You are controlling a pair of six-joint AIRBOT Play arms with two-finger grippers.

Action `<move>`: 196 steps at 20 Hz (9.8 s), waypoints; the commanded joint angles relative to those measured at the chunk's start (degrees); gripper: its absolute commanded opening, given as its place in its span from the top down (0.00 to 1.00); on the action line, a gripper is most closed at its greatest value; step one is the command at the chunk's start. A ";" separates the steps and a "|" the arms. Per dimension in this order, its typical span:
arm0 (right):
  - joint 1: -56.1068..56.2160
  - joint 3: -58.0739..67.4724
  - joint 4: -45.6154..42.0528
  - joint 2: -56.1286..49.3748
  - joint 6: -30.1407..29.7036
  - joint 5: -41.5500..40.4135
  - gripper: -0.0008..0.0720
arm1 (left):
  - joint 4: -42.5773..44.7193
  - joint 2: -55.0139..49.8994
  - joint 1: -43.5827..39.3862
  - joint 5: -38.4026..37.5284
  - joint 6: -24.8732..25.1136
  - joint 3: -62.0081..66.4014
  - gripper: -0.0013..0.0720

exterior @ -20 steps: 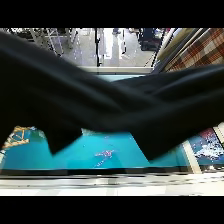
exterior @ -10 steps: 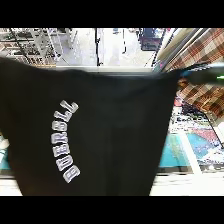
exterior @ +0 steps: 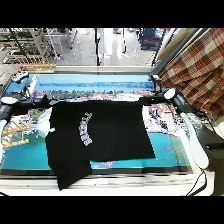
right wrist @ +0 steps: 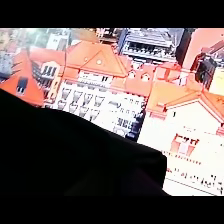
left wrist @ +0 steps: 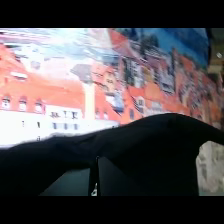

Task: Fold the clothes and pants, and hang the long-sleeved shirts on hangers.

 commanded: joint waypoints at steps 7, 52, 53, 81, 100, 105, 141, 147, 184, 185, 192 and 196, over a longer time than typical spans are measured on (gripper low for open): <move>-4.00 1.42 -2.27 -3.21 0.04 19.50 0.96 | 15.50 -4.46 4.70 -28.09 -7.26 2.23 0.98; -20.33 -46.69 14.27 11.93 -19.69 26.99 0.92 | 25.20 30.53 6.80 -14.40 0.39 -55.30 0.69; -20.31 -46.69 14.32 11.93 -19.74 27.82 0.96 | 25.24 30.53 5.88 -14.25 0.37 -55.30 0.84; -20.26 -43.67 13.14 15.43 -19.96 33.73 0.96 | 27.39 38.16 12.28 -11.69 -6.93 -59.43 0.97; -8.44 -8.87 11.43 1.86 16.37 20.59 0.96 | -9.25 8.39 12.72 -13.84 -9.51 -19.54 0.98; -7.72 -3.82 12.90 -7.50 16.81 18.05 0.75 | -10.62 0.37 9.62 -8.74 -10.88 -16.90 0.95; 30.84 -2.95 -3.04 7.17 31.69 -1.11 0.97 | 32.61 10.51 -18.05 -8.63 -10.60 -8.33 0.98; 38.14 9.44 9.25 -13.79 26.69 -7.52 0.48 | 35.78 15.19 -11.50 -14.34 -11.63 -8.24 0.98; 4.48 4.39 29.38 -13.92 4.11 26.32 0.96 | 20.33 13.99 -21.09 -21.40 1.03 -8.24 0.96; 3.52 4.35 25.29 -11.15 6.93 26.38 0.96 | 20.37 15.63 -20.55 -22.18 1.01 -8.24 0.97; -14.75 4.35 8.20 12.70 24.83 30.08 0.96 | 22.32 29.29 -14.40 -33.53 1.03 -8.24 0.97; -33.42 3.65 2.38 22.08 28.83 34.40 0.96 | 26.86 34.91 -11.17 -36.89 1.01 -8.26 0.97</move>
